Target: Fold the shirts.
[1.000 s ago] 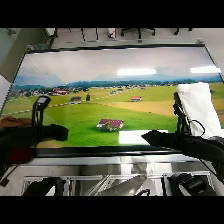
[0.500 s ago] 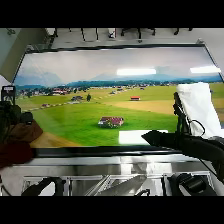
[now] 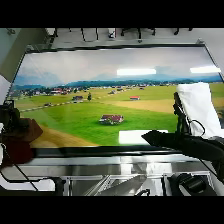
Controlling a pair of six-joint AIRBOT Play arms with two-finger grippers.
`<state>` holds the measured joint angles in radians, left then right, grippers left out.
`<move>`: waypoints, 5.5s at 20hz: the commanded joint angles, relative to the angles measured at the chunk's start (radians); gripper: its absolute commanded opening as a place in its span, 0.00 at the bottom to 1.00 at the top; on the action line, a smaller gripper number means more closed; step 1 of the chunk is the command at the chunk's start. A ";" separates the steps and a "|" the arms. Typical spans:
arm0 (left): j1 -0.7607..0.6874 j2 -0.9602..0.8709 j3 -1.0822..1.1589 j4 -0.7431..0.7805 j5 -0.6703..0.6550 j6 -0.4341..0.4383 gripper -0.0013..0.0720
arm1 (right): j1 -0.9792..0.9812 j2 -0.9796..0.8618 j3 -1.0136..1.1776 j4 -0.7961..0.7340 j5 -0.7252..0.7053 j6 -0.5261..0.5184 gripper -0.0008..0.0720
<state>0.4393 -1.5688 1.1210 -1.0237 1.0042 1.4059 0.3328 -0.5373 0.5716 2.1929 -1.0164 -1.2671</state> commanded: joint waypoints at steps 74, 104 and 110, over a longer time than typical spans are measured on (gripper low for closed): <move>-0.845 0.500 0.233 -1.115 -0.172 0.142 0.04 | -0.271 -0.671 0.714 0.163 -0.340 -0.521 0.04; -0.761 -0.186 0.392 -1.038 0.181 0.183 0.38 | -0.158 -0.957 0.435 0.158 0.079 -0.633 0.04; -0.598 -0.131 0.590 -1.046 0.502 0.184 0.98 | -0.306 -0.917 0.647 0.156 -0.111 -0.594 0.72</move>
<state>-0.2306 -1.7252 1.6444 -2.0521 1.3392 1.5879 0.0986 -1.4696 1.1400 2.3524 -1.0271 -1.8927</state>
